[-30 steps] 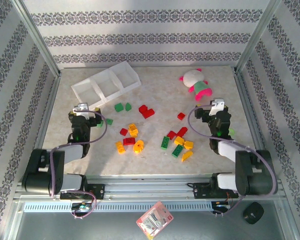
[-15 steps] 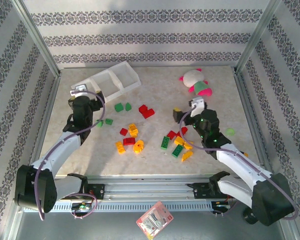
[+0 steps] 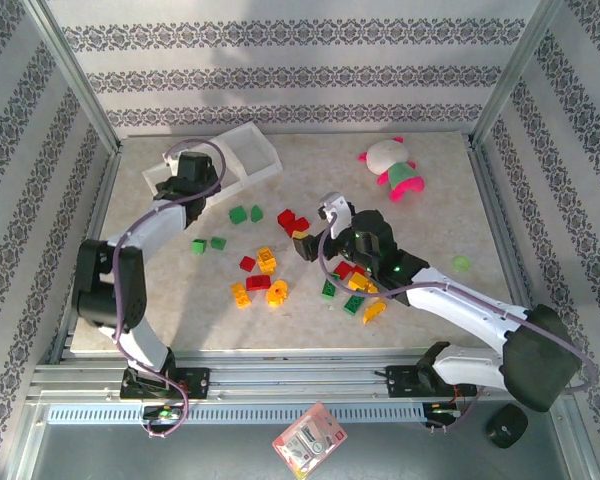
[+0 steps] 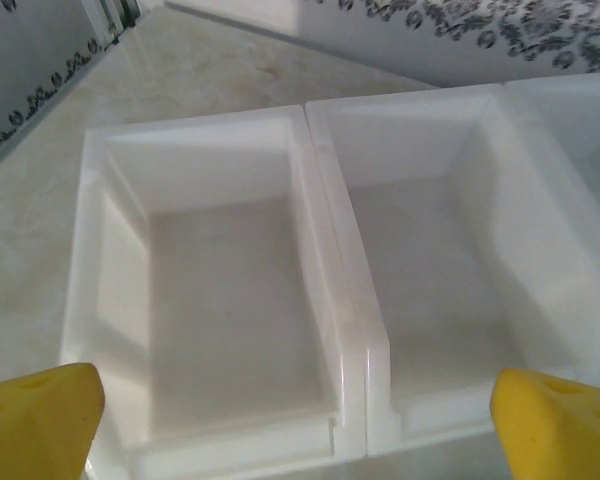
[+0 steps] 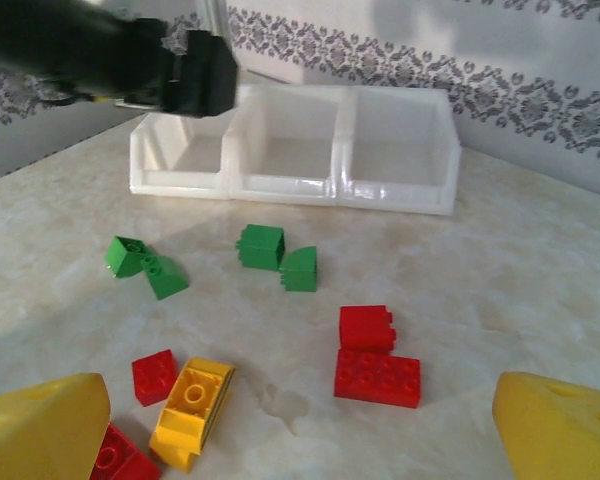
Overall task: Sort the legos into containers by color
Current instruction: Move the container to the top-center of the table.
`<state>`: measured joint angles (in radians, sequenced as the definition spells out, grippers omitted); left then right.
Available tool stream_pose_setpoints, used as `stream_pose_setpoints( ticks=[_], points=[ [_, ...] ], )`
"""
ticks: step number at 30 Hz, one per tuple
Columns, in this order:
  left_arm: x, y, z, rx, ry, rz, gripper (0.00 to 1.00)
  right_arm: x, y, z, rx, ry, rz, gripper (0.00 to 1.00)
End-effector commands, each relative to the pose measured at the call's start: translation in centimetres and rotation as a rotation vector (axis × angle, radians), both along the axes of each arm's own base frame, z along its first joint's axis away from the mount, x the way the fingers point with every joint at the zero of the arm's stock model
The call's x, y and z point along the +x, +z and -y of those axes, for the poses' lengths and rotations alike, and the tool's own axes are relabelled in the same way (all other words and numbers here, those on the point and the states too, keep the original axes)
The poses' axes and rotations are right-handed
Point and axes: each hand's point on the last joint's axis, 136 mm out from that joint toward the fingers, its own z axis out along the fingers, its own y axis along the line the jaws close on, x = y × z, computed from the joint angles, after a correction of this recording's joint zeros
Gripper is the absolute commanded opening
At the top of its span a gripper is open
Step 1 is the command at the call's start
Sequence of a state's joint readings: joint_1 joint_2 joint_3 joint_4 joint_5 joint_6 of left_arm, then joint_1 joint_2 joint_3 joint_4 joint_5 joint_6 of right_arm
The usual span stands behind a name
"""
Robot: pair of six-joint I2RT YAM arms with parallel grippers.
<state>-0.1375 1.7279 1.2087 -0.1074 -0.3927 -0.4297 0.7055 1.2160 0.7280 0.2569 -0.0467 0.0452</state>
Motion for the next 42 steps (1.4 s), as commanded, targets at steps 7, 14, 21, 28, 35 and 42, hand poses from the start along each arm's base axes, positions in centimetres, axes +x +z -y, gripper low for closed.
stream_pose_setpoints(
  ticks=[7,14,21,28,35,42],
  points=[
    [4.3,-4.1,-2.0,-0.078,0.078,-0.126,0.74,-0.9,0.9,-1.1,0.061,0.04,-0.026,0.98],
    [6.1,-6.8,-0.8,-0.149,0.051,-0.181,0.49,-1.4,0.1,-1.4,0.085,0.049,-0.066,0.98],
    [5.9,-7.2,-0.2,-0.174,0.032,-0.204,0.18,-1.3,0.3,-1.2,0.085,0.043,-0.058,0.98],
    [5.9,-6.8,2.2,-0.205,-0.126,-0.217,0.12,-1.3,-0.1,-1.2,0.082,0.038,-0.067,0.98],
    [5.0,-7.3,6.1,-0.23,-0.276,-0.257,0.11,-1.3,-0.2,-1.4,0.1,0.038,-0.078,0.98],
    [2.5,-8.2,10.2,-0.223,-0.411,-0.322,0.1,-1.6,-0.6,-1.0,0.102,0.027,-0.084,0.98]
  ],
)
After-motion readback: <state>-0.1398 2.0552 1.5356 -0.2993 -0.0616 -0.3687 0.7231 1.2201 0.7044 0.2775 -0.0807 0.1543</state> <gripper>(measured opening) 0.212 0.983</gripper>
